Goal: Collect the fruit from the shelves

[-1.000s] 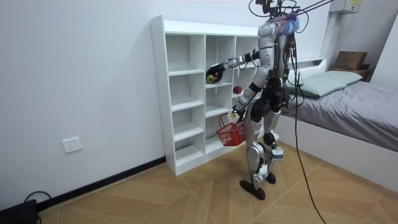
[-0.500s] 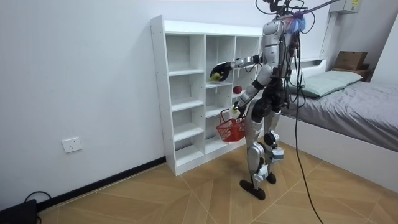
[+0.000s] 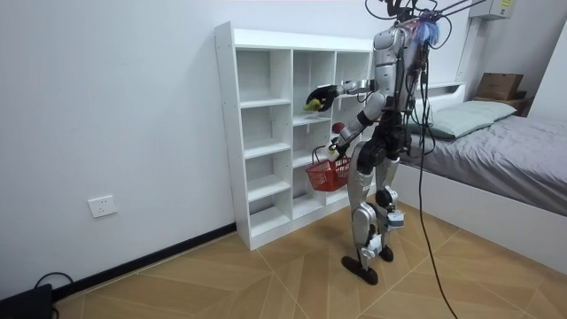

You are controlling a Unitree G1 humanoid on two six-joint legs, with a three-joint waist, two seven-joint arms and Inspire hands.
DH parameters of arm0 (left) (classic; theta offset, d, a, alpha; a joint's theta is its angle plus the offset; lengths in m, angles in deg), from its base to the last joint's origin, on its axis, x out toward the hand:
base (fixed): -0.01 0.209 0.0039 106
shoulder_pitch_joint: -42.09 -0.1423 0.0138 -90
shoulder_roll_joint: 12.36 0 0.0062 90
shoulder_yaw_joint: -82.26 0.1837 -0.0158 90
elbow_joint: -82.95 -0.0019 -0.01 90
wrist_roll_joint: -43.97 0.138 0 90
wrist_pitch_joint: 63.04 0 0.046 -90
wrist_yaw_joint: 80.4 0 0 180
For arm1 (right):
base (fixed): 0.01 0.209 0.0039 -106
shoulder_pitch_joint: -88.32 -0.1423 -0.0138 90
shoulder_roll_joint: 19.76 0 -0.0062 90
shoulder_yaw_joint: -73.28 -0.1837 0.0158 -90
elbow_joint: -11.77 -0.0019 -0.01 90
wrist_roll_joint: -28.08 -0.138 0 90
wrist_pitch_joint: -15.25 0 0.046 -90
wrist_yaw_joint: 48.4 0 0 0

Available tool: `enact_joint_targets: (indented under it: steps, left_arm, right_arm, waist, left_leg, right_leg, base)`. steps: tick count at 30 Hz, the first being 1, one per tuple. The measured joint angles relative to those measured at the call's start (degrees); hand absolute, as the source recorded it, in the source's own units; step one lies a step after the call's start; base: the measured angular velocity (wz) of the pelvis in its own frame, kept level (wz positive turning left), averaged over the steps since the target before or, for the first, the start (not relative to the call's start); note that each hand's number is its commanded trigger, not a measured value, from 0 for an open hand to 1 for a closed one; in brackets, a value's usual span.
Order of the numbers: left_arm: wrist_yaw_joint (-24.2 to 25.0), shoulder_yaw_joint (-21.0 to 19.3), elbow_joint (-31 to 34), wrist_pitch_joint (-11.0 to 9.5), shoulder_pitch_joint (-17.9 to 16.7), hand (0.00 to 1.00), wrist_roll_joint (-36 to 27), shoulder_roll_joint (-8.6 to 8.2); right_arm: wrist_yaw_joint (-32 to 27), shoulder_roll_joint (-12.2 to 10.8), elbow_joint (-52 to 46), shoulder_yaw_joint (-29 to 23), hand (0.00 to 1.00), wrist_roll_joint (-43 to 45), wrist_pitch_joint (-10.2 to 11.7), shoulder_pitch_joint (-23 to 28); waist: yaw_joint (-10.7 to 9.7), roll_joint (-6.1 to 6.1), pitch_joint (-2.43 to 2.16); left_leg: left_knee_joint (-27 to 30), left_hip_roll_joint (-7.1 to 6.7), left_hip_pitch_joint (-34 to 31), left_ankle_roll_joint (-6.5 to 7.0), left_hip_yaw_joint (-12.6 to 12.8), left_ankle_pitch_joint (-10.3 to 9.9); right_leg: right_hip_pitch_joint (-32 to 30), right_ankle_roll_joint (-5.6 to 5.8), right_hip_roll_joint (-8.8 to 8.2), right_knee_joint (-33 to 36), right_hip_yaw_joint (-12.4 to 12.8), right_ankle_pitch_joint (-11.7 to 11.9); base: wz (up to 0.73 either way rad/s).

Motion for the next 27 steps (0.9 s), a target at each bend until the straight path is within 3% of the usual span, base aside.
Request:
enact_joint_targets:
  steps: [9, 16, 24, 27]
  left_arm:
    - [-0.36, 0.28, 1.24, 0.05, -0.3, 1.0, -0.11, -0.29]
    - [-3.26, 0.59, 2.05, 0.0, -0.27, 1.0, -1.99, -0.43]
    - [-4.39, 1.65, 2.1, -0.08, -0.26, 1.0, -2.91, -0.4]
    - [-4.37, 1.51, 2.1, -0.15, -0.22, 1.0, -2.91, -0.31]
  right_arm:
    - [0.0, -0.66, -1.06, -0.03, 1.0, -0.67, 0.03, 2.18]
    - [0.08, -2.64, -6.61, -1.49, 1.0, -2.61, 0.38, 5.01]
    - [0.63, -2.89, -9.22, -1.51, 1.0, -3.04, 0.64, 7.91]
    - [1.72, -2.9, -10.38, -1.48, 1.0, -2.84, 1.66, 9.19]
  waist:
    - [-0.3, 0.48, -0.2]
    - [-2.02, 0.98, -0.35]
    - [-2.42, 1.15, -0.24]
    - [-3.06, 1.19, -0.21]
  left_leg:
    - [-1.11, -0.04, 2.35, 0.02, 0.43, -0.01]
    - [-1.35, -0.05, 2.56, 0.03, 0.54, -0.01]
    - [-1.67, 0.03, 3.69, 0.12, 1.45, -0.07]
    - [-1.98, 0.03, 3.97, 0.13, 2.02, -0.08]
  right_leg:
    - [1.84, 0.38, -0.19, 0.03, 0.33, -0.53]
    - [1.97, 0.42, -0.1, 0.09, 0.65, -0.55]
    - [2.65, 0.44, 0.02, -0.03, 1.49, -0.63]
    - [2.64, 0.47, 0.04, -0.03, 2.07, -0.66]
  base:
    - [-0.01]
    - [-0.01]
    - [-0.04]
    - [-0.09]
